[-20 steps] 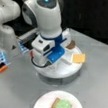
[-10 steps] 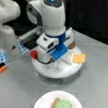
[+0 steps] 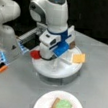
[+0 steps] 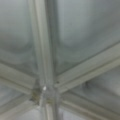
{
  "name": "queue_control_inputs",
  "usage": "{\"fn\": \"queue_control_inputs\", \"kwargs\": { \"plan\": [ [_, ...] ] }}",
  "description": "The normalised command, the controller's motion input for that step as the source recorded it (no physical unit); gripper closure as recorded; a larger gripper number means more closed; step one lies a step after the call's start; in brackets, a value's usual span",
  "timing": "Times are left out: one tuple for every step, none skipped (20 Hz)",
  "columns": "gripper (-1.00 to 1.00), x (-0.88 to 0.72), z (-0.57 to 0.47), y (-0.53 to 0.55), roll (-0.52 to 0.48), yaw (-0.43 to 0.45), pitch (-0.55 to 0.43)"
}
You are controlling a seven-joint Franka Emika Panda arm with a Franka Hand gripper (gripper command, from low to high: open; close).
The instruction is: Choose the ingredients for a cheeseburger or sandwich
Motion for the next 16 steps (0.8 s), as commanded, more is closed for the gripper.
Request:
{"fn": "queue_control_inputs", "kwargs": {
  "plan": [
    [-1.00, -0.36, -0.14, 0.06, -0.109, 0.057, -0.188],
    [-1.00, -0.35, -0.13, 0.07, -0.106, 0.058, -0.191],
    [-1.00, -0.33, -0.13, 0.07, -0.103, 0.057, -0.194],
    [-1.00, -0.32, -0.13, 0.08, -0.106, 0.074, -0.205],
    [-1.00, -0.30, -0.13, 0.08, -0.105, 0.076, -0.209],
    [-1.00, -0.29, -0.13, 0.08, -0.105, 0.081, -0.218],
    [-1.00, -0.29, -0.14, 0.08, -0.104, 0.084, -0.223],
    [-1.00, -0.28, -0.14, 0.08, -0.102, 0.082, -0.225],
    [-1.00, -0.27, -0.15, 0.08, -0.103, 0.085, -0.229],
    [-1.00, -0.26, -0.14, 0.09, -0.101, 0.087, -0.230],
    [-1.00, -0.25, -0.15, 0.09, -0.102, 0.088, -0.233],
    [-1.00, -0.24, -0.14, 0.09, -0.100, 0.087, -0.231],
    [-1.00, -0.24, -0.15, 0.09, -0.104, 0.087, -0.230],
    [-1.00, -0.24, -0.16, 0.08, -0.109, 0.088, -0.230],
    [-1.00, -0.24, -0.17, 0.07, -0.110, 0.087, -0.230],
    [-1.00, -0.24, -0.18, 0.06, -0.110, 0.086, -0.231]
  ]
}}
